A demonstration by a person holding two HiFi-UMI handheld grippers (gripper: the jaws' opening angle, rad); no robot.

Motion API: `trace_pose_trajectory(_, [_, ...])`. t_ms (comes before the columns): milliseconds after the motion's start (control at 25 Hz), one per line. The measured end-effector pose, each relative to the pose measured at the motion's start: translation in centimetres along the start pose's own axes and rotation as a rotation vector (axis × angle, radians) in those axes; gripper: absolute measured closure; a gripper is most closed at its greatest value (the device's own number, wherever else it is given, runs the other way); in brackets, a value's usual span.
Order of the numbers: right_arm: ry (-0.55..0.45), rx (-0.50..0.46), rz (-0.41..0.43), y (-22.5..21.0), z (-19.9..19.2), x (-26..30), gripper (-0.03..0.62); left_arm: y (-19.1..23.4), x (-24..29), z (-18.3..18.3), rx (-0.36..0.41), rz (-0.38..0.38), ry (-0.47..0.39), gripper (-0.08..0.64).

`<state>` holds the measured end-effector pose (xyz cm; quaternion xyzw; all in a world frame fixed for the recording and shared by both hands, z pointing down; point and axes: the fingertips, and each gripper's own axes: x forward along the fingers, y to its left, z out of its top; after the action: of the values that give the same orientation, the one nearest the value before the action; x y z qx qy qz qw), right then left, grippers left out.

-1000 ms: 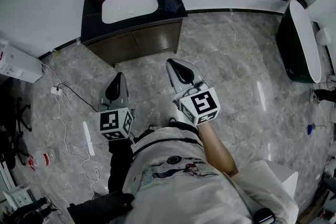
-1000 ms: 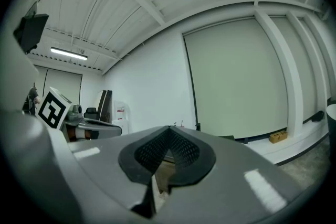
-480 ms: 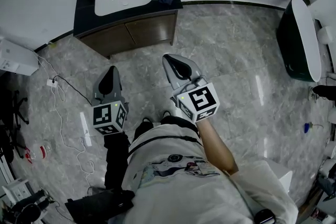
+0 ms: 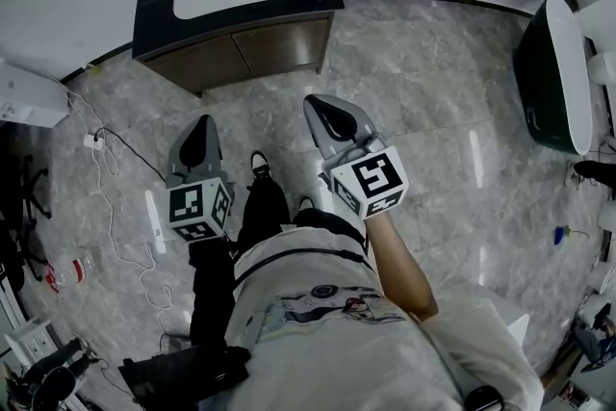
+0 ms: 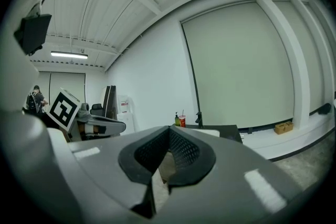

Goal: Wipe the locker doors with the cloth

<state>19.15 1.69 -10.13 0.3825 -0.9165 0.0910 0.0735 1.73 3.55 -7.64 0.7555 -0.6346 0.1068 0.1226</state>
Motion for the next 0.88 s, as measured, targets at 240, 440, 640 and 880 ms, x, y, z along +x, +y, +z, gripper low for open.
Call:
trace_pose_trajectory(240, [0.033, -0.026, -0.029, -1.4, 0.4, 5.6, 0.592, 3.6, 6.1, 1.5, -0.031, -0.036, -0.021, 0.56])
trace_pose_trajectory(440, [0.036, -0.042, -0.063, -3.1, 2.6, 11.7, 0.592, 6.5, 11.3, 4.5, -0.015, -0.098, -0.04, 0.56])
trace_pose_trajectory(640, [0.049, -0.054, -0.099, -4.5, 3.6, 16.7, 0.592, 9.6, 15.2, 5.2, -0.027, -0.135, -0.021, 0.56])
trace_pose_trajectory(880, [0.112, -0.024, -0.147, -7.3, 1.6, 19.5, 0.592, 11.2, 19.4, 4.7, -0.051, -0.159, 0.018, 0.56])
